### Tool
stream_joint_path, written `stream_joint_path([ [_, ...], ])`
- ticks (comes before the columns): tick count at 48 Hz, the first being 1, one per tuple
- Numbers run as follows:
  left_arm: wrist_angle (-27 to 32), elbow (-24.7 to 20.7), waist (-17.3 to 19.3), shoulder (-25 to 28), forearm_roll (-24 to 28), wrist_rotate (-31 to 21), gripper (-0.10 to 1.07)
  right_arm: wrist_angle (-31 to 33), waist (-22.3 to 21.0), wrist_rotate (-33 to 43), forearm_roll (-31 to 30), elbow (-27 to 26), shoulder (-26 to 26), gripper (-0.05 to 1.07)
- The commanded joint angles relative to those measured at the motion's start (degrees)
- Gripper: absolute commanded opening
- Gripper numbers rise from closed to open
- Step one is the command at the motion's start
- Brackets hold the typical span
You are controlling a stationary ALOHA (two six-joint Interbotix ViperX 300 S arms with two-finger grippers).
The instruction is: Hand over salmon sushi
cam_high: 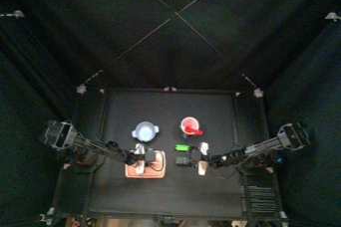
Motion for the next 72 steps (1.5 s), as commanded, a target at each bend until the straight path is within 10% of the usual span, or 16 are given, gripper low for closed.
stream_joint_path([
  [1, -0.09, -2.20, -0.09, -1.05, 0.18, 0.00, 0.48, -0.26, 0.09, 0.09, -0.09, -0.79, -1.14, 0.91],
  [24, -0.70, -7.29, 1.67, -5.27, 10.63, -0.18, 0.48, -0.09, -0.35, 0.18, 2.81, -6.15, -0.18, 0.91],
  [72, -9.40, -7.73, 2.02, -5.19, 13.80, -0.18, 0.48, -1.23, -3.78, 0.09, 7.03, -18.63, 13.80, 0.91],
])
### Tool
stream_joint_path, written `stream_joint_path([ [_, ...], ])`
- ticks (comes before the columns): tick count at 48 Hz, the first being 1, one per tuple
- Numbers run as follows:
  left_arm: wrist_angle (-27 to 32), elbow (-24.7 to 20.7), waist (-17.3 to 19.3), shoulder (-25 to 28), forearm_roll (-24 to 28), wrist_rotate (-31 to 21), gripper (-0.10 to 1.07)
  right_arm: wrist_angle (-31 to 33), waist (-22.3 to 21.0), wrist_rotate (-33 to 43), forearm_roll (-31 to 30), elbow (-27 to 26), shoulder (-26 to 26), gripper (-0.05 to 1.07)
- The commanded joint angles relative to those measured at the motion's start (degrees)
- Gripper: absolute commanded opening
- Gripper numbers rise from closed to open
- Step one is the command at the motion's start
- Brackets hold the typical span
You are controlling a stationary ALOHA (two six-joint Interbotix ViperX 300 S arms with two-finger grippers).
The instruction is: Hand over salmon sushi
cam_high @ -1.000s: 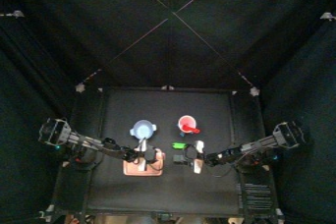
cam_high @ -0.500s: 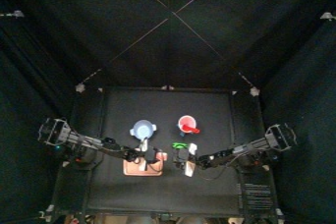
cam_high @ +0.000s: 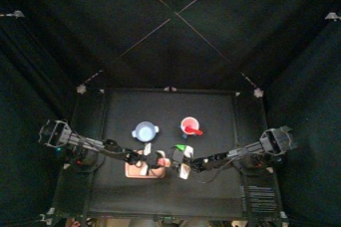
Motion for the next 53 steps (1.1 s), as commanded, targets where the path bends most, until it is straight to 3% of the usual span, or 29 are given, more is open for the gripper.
stream_joint_path([
  [1, -0.79, -0.97, 0.18, -0.62, 0.18, -0.09, 0.48, -0.88, -0.53, 0.00, -0.53, -1.58, -0.88, 0.91],
  [53, -3.43, -0.97, 2.11, 0.70, 0.62, 0.00, 0.48, -3.08, -1.32, -0.35, -0.88, -1.67, 0.00, 0.90],
])
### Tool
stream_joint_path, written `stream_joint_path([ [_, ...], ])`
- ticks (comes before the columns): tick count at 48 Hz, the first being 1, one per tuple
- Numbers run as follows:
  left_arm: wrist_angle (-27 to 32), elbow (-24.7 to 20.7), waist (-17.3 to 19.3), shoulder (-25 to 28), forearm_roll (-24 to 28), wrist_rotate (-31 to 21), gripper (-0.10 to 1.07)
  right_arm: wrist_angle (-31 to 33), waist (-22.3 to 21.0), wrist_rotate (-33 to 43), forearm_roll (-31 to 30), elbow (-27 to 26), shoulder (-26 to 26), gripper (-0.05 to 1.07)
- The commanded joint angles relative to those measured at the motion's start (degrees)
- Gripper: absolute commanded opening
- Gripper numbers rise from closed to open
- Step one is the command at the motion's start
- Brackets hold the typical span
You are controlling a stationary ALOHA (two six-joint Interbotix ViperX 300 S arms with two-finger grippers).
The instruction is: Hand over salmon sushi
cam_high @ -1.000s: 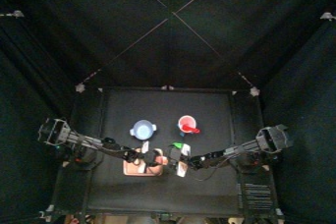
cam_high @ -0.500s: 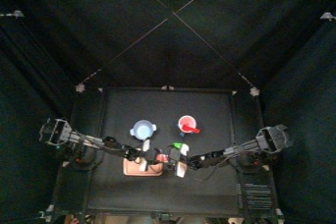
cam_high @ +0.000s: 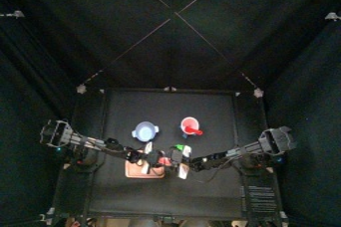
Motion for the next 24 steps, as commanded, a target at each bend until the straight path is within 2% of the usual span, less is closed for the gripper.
stream_joint_path([
  [1, -0.53, -0.97, 0.18, -0.35, 0.35, 0.00, 0.48, -0.26, -0.53, -0.18, -0.18, -1.41, -0.79, 0.90],
  [24, -0.53, -0.88, 0.18, -0.26, 0.44, 0.00, 0.48, -0.26, -0.35, -0.18, -0.79, -1.93, -0.79, 0.89],
])
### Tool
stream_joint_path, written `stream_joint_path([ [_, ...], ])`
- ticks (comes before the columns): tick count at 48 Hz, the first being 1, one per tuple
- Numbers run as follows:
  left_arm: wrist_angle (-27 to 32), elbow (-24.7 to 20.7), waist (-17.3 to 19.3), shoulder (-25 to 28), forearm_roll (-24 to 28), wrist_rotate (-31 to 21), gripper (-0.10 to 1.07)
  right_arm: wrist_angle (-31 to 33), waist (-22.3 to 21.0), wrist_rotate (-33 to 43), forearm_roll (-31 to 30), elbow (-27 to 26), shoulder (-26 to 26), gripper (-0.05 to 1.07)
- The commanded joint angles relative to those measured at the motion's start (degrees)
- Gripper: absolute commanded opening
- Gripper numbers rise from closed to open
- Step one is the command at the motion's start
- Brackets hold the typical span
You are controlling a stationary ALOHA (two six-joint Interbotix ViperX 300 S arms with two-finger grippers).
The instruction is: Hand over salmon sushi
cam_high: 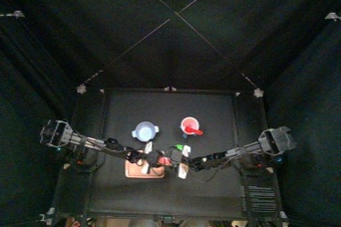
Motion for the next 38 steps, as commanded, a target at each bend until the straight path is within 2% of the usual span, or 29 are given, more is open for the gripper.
stream_joint_path([
  [1, -0.35, -0.79, 0.09, -0.26, 0.18, 0.00, 0.48, -0.18, -0.18, -0.09, -0.18, -1.41, -0.97, 0.88],
  [6, -0.35, -0.79, 0.09, -0.26, 0.18, 0.00, 0.48, -0.18, -0.09, -0.09, -0.18, -1.49, -0.97, 0.83],
  [17, -0.35, -0.79, 0.09, -0.26, 0.18, 0.00, 0.48, -0.18, -0.26, -0.09, -0.18, -1.41, -0.97, 0.60],
  [21, -0.44, -0.79, 0.18, -0.26, 0.44, 0.00, 0.49, -0.18, -0.26, -0.09, -0.18, -1.32, -0.97, 0.55],
  [29, -0.44, -0.79, 0.26, -0.26, 0.44, -0.09, 0.53, -0.18, -0.26, 0.00, -0.09, -1.14, -0.97, 0.53],
  [38, -0.44, -0.35, 0.18, -0.79, 0.44, -0.09, 0.73, -0.18, -0.26, 0.00, 0.18, -0.97, -1.14, 0.53],
])
